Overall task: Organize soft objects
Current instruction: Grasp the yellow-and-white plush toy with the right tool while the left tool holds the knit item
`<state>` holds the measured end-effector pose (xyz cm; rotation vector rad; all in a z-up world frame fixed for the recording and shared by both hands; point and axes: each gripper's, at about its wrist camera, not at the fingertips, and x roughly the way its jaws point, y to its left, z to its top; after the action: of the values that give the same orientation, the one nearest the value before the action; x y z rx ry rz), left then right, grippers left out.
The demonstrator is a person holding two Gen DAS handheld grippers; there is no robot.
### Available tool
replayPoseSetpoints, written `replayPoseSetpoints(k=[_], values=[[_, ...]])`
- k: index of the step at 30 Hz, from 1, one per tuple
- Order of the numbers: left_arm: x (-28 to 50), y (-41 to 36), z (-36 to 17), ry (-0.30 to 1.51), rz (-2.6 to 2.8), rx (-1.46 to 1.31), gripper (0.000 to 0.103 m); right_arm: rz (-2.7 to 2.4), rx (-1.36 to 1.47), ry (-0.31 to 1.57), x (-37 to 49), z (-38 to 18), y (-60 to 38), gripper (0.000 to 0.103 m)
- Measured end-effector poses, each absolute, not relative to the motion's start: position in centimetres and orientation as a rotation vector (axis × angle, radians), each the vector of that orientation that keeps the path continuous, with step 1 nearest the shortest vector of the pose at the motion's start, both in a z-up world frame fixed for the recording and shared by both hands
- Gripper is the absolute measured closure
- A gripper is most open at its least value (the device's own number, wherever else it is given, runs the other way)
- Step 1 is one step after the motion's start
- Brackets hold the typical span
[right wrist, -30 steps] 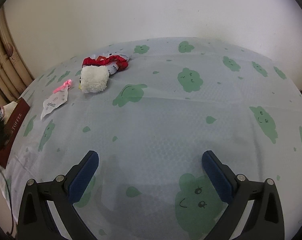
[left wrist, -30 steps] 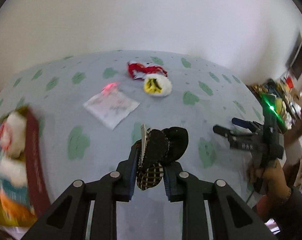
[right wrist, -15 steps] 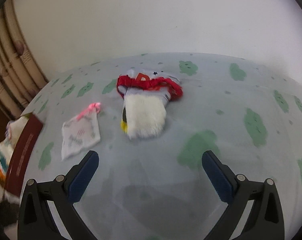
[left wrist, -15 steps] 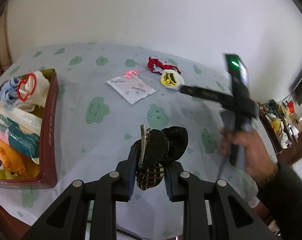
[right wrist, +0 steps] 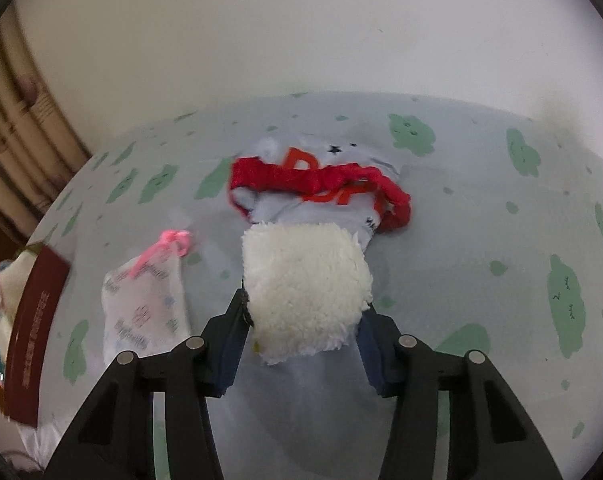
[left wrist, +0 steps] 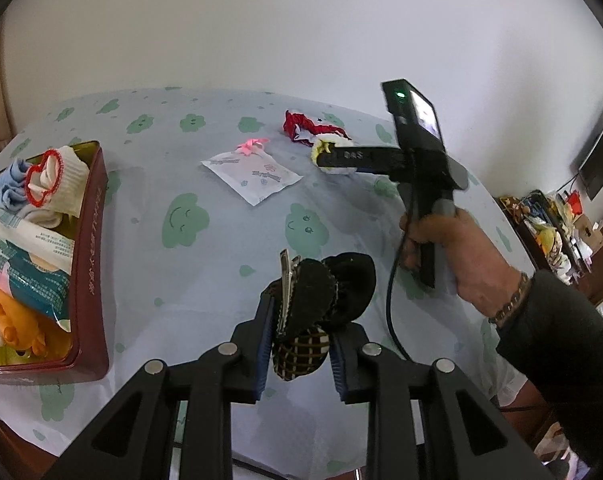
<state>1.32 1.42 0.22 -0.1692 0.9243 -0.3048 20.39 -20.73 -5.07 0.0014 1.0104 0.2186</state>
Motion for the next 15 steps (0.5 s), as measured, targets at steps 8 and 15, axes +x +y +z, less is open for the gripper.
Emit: replayPoseSetpoints(k=[8, 15], values=[[0.3, 2.3, 1.6, 0.891, -0.282, -0.194, 0.077, 0.286, -0.036, 0.913, 8.5, -1.6, -21.3, 0.056], [-2.3, 3.9, 2.1, 0.899, -0.251, -0.246, 0.077, 0.251, -0.076, 0.947, 2.8, -3.0, -22.5, 0.056]])
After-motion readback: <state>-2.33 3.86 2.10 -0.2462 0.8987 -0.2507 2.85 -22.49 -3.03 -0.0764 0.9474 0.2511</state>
